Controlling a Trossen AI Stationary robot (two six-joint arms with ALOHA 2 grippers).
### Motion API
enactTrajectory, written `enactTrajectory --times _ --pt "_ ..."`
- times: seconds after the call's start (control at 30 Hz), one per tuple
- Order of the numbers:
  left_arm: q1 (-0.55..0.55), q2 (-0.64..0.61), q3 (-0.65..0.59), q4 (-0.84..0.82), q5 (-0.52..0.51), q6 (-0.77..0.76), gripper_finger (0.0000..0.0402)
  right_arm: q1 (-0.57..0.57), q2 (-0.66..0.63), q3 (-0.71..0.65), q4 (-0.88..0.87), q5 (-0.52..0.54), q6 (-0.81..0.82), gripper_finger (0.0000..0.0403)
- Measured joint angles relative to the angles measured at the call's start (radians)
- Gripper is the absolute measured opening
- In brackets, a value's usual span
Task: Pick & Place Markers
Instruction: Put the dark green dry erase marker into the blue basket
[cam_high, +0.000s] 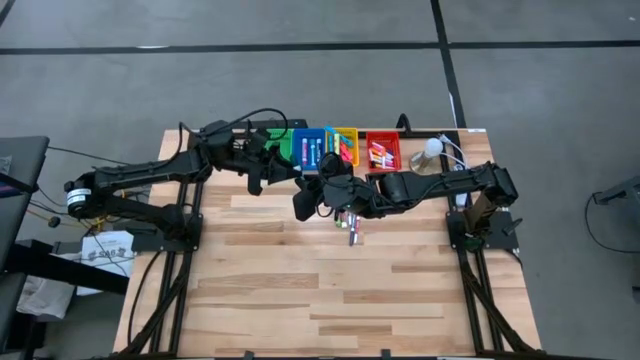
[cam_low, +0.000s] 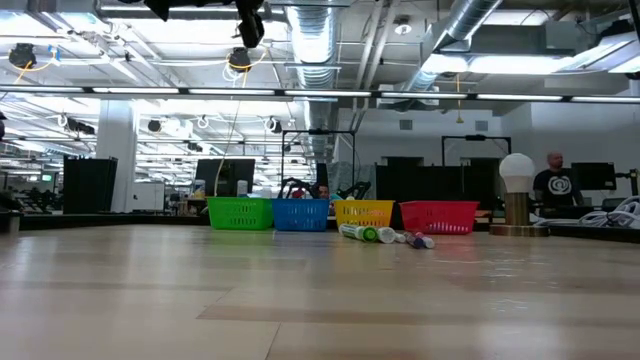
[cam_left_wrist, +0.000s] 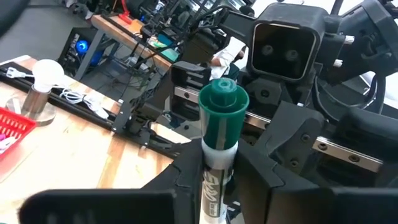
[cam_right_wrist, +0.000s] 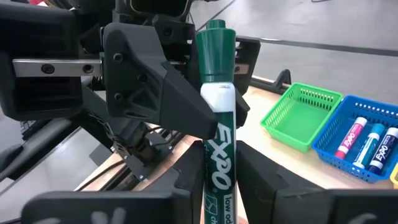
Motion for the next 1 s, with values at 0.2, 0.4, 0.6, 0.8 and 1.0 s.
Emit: enactTrajectory --times 0.2,0.4,0.6,0.8,1.0 --pt "0.0 0.0 0.0 0.006 -0.001 0.005 0.008 0.002 0.0 0.0 0.0 -0.003 -0.011 0.0079" --pt "0.0 0.0 -0.001 0.01 0.003 0.004 0.007 0.007 0.0 0.001 -0.009 -0.027 -0.018 0.0086" --pt "0.0 -0.002 0.0 0.018 -0.002 0.004 0.0074 0.008 0.0 0.0 -0.055 -0.06 -0.019 0.0143" --pt "0.003 -0.002 0.0 0.017 -0.002 0.004 0.0071 0.008 0.0 0.0 -0.116 -0.097 -0.018 0.0219" --pt "0.015 -0.002 0.0 0.014 -0.001 0.006 0.0077 0.023 0.0 0.0 -0.264 -0.162 0.061 0.025"
